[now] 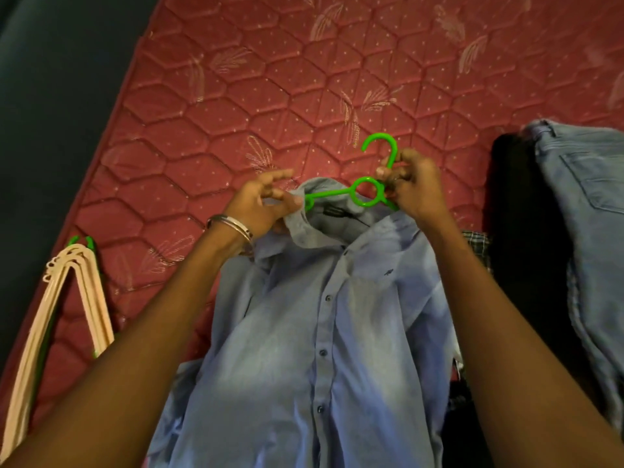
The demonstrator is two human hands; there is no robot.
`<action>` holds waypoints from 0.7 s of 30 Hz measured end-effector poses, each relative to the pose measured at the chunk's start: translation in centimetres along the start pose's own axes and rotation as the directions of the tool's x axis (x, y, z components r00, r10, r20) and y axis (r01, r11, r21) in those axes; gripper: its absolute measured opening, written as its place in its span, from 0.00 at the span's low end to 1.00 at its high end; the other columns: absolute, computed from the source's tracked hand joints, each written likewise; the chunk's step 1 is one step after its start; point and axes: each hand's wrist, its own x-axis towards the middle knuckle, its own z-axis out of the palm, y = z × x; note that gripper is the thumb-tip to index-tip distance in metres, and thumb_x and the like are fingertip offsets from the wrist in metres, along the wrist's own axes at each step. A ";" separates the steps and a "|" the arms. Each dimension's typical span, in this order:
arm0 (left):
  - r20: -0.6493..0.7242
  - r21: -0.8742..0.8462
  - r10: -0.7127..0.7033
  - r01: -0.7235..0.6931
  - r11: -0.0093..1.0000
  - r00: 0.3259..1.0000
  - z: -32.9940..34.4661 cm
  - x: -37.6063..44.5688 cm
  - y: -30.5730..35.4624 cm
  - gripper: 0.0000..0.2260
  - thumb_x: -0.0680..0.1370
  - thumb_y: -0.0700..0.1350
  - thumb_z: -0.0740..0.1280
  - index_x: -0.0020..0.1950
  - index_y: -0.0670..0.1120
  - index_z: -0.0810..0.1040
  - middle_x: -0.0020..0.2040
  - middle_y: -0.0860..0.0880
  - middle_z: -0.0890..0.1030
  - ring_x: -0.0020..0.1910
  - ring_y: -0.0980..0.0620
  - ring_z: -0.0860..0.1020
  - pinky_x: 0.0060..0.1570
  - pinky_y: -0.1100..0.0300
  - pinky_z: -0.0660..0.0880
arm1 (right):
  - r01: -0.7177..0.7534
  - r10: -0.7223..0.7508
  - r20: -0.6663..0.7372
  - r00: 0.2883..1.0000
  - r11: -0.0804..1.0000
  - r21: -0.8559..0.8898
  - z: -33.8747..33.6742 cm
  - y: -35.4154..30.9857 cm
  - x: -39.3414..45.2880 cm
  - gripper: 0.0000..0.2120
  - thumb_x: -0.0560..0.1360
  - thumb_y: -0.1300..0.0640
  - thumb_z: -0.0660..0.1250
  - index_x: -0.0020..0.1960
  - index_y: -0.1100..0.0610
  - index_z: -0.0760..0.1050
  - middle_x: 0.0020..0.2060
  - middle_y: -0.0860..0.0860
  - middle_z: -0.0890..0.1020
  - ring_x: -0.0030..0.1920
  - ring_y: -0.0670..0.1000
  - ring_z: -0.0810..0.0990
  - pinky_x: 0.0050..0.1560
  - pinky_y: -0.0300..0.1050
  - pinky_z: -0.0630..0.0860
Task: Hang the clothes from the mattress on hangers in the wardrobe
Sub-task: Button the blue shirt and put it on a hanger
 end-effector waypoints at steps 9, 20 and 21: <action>0.039 0.835 0.146 -0.113 0.539 0.988 -2.9 3.5 -3.6 0.10 0.77 0.48 0.66 0.54 0.45 0.80 0.47 0.40 0.79 0.53 0.37 0.76 0.55 0.48 0.67 | 0.153 -0.160 0.146 0.976 0.987 0.057 -1.0 -3.0 1.5 0.06 0.77 0.63 0.64 0.44 0.55 0.69 0.30 0.58 0.65 0.27 0.51 0.67 0.24 0.38 0.68; 0.135 0.887 -0.039 -0.103 0.451 0.990 10.0 -2.6 -9.3 0.26 0.73 0.61 0.65 0.60 0.42 0.70 0.53 0.40 0.78 0.50 0.39 0.80 0.43 0.48 0.76 | 0.059 -0.051 0.123 0.991 0.996 -0.066 1.6 -2.9 6.1 0.15 0.78 0.69 0.62 0.38 0.52 0.67 0.24 0.45 0.72 0.21 0.38 0.68 0.23 0.36 0.65; 0.087 0.854 -0.014 -0.068 0.515 0.996 10.7 -3.0 -9.8 0.20 0.74 0.52 0.66 0.61 0.43 0.68 0.49 0.39 0.79 0.44 0.39 0.81 0.37 0.50 0.77 | 0.058 -0.048 0.136 0.990 0.995 -0.075 1.7 -2.6 6.2 0.14 0.78 0.68 0.63 0.38 0.53 0.67 0.25 0.47 0.71 0.21 0.38 0.67 0.23 0.36 0.65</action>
